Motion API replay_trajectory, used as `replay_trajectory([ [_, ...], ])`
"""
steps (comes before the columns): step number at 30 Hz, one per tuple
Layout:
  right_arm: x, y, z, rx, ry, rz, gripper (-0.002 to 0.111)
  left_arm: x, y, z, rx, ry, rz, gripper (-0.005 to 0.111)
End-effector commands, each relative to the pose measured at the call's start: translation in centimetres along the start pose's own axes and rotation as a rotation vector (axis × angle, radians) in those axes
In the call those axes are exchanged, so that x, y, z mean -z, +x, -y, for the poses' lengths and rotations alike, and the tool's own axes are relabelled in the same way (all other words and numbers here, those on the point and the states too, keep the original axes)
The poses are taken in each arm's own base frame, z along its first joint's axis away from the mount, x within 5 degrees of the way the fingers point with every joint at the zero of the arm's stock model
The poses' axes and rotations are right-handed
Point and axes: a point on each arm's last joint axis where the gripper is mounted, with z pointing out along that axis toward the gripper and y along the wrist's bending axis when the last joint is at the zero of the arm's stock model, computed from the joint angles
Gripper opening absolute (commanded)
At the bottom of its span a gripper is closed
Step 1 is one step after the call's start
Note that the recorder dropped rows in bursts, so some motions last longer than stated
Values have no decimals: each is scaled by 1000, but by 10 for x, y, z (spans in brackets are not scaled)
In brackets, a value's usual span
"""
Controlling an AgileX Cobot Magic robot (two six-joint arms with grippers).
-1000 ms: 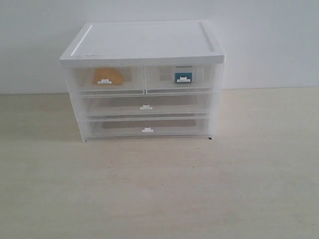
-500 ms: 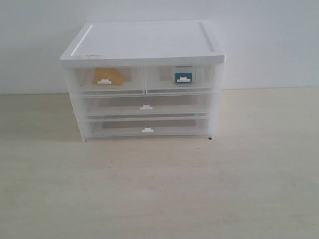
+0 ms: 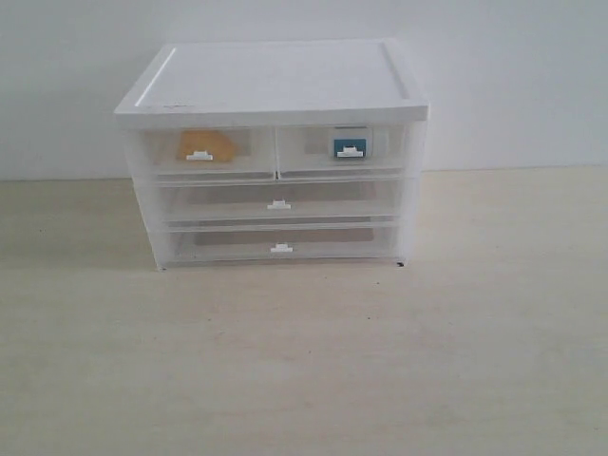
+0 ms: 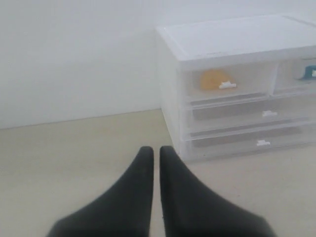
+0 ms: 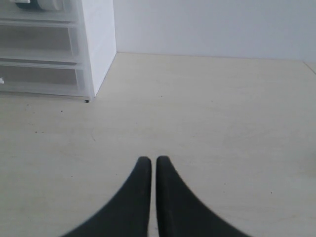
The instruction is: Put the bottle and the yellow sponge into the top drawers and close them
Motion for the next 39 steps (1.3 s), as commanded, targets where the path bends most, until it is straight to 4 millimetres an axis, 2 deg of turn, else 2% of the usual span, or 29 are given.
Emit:
replay_trajectory([
  [1, 0, 0, 0, 5, 3, 12, 1, 9, 24, -2, 5, -47, 36, 4],
  [11, 0, 0, 0, 5, 3, 12, 1, 7, 74, -3, 69, -119, 30, 4],
  [16, 0, 0, 0, 5, 3, 12, 1, -1, 98, -2, 70, -121, -12, 4],
  [39, 0, 0, 0, 5, 3, 12, 1, -1, 99, -2, 71, -121, -23, 4],
])
